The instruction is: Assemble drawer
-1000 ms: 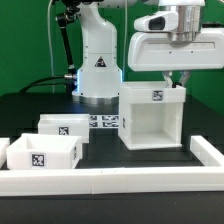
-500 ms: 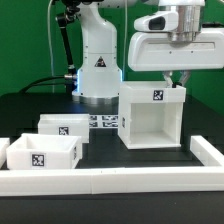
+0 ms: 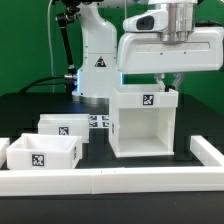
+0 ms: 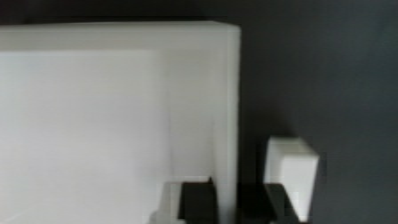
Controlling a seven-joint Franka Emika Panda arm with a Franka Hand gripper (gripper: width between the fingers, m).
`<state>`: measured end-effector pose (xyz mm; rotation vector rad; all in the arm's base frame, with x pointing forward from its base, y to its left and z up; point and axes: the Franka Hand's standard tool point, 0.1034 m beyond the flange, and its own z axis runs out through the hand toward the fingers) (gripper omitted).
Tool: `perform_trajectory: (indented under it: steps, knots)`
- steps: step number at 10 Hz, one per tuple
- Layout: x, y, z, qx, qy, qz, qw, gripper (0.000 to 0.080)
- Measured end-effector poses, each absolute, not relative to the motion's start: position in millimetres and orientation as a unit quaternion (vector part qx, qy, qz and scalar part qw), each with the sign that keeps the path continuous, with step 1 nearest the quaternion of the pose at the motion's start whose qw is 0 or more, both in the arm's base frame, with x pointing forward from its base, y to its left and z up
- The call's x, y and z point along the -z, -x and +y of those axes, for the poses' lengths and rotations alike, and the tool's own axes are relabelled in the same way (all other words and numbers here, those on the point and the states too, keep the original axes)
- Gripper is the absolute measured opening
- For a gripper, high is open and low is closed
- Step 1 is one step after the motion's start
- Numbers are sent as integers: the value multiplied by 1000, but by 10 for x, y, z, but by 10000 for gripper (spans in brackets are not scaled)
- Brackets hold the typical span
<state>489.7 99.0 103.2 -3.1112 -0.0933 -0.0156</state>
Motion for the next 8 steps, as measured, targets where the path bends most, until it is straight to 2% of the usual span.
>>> perform_trajectory:
  steps: [3, 6, 8]
  knots:
    - [-1037, -5404, 899, 28, 999, -8, 21, 38]
    - [-1041, -5761, 958, 47, 998, 8, 28, 38]
    - [-1045, -5803, 971, 51, 998, 12, 29, 38]
